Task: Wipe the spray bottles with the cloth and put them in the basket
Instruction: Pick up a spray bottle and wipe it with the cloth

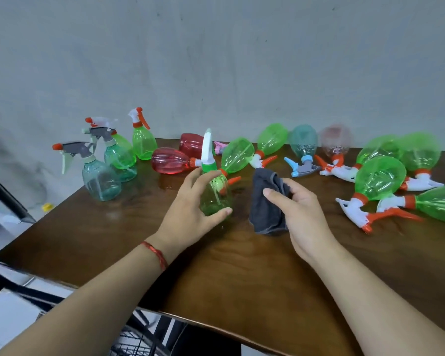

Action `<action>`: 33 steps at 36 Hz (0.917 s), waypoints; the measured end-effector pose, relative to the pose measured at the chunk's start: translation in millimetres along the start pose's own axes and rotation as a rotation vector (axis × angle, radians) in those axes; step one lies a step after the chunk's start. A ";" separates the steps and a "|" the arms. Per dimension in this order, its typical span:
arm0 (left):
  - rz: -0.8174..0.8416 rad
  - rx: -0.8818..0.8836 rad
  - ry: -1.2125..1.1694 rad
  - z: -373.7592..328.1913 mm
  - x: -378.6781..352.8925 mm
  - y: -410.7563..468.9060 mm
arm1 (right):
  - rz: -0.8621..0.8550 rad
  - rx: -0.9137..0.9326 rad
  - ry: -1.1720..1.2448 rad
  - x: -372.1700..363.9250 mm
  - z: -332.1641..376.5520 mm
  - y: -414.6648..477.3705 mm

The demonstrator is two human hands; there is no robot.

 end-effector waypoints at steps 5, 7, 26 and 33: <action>0.002 -0.002 0.012 -2.6 -4.7 6.8 | 0.007 -0.002 -0.014 2.8 3.5 -2.9; -0.029 0.012 -0.014 -8.5 -4.8 10.7 | 0.020 0.015 -0.061 7.5 7.9 -2.0; 0.395 -0.018 -0.483 -114.0 -95.2 25.2 | -0.139 0.259 -0.270 104.1 37.7 33.5; 0.392 -0.109 -0.414 -118.7 -115.5 34.5 | -0.141 0.273 -0.285 118.3 35.5 35.2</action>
Point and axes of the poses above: each hand's wrist, its own y-axis towards the middle knuckle, its own x-axis out of the back of the hand, z = x × y, the point moved 3 cm from there along y, towards the middle knuckle, and after that the axes turned 7 degrees about -z, right-handed, at the moved point
